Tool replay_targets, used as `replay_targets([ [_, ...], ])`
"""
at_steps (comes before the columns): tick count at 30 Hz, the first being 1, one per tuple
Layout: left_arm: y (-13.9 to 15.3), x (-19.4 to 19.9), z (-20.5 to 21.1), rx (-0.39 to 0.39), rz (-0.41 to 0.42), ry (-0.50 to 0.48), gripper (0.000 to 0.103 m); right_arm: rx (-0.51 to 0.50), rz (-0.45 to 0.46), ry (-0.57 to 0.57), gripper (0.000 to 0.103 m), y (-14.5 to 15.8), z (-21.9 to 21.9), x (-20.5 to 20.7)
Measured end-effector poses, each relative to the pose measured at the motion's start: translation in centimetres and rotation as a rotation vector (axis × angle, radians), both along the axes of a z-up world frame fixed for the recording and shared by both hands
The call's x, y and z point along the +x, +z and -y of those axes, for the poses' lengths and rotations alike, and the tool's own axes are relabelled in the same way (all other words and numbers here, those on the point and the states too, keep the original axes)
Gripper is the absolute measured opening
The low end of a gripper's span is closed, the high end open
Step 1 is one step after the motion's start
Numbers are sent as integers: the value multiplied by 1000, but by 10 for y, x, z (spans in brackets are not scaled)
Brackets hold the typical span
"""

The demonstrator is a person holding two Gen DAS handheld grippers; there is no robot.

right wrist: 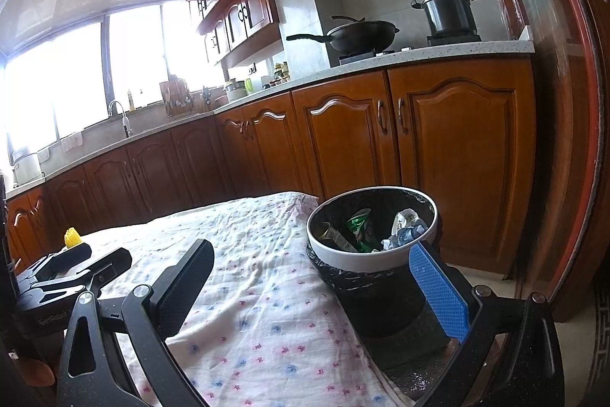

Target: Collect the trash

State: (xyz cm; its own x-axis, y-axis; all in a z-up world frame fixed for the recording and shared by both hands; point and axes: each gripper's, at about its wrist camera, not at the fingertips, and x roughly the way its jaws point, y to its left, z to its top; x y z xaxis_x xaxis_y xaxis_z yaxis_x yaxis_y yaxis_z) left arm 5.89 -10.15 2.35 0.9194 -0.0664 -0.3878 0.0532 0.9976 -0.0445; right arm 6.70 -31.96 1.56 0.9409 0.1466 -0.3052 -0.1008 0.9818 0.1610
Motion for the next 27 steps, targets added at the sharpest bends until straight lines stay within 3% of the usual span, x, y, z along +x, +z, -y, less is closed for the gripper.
replay_targets([
  [27,-7,9,-7,0,-18,-16,103,13,-17,7,103,-4,-3,4],
])
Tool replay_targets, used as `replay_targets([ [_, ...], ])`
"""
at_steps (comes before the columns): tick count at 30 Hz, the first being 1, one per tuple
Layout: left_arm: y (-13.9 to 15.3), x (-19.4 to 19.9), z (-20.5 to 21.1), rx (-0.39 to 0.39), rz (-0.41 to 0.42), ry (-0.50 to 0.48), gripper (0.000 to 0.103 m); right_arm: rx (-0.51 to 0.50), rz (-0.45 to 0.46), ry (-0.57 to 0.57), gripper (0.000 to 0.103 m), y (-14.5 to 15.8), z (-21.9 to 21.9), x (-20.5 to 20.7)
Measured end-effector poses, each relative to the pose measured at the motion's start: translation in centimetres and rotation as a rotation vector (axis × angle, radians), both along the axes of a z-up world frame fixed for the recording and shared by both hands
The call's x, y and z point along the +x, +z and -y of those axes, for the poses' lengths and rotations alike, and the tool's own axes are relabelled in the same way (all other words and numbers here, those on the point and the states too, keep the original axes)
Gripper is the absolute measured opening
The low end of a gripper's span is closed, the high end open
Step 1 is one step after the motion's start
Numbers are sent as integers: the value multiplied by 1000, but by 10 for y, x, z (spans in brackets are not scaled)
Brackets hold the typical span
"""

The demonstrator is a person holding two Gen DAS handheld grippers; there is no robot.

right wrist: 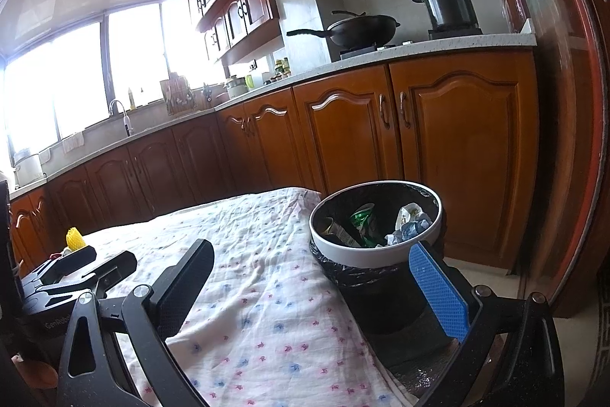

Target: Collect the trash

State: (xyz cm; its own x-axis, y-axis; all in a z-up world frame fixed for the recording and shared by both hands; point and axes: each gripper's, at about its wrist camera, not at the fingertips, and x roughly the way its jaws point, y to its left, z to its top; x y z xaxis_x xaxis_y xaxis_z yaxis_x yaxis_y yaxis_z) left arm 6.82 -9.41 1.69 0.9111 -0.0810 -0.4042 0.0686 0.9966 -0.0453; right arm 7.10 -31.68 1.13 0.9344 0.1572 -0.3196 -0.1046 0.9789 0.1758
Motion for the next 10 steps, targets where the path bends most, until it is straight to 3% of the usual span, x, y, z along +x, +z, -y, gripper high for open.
replay_targets([
  [10,-4,5,-4,-8,-14,-8,103,2,-21,6,103,-4,-4,6],
])
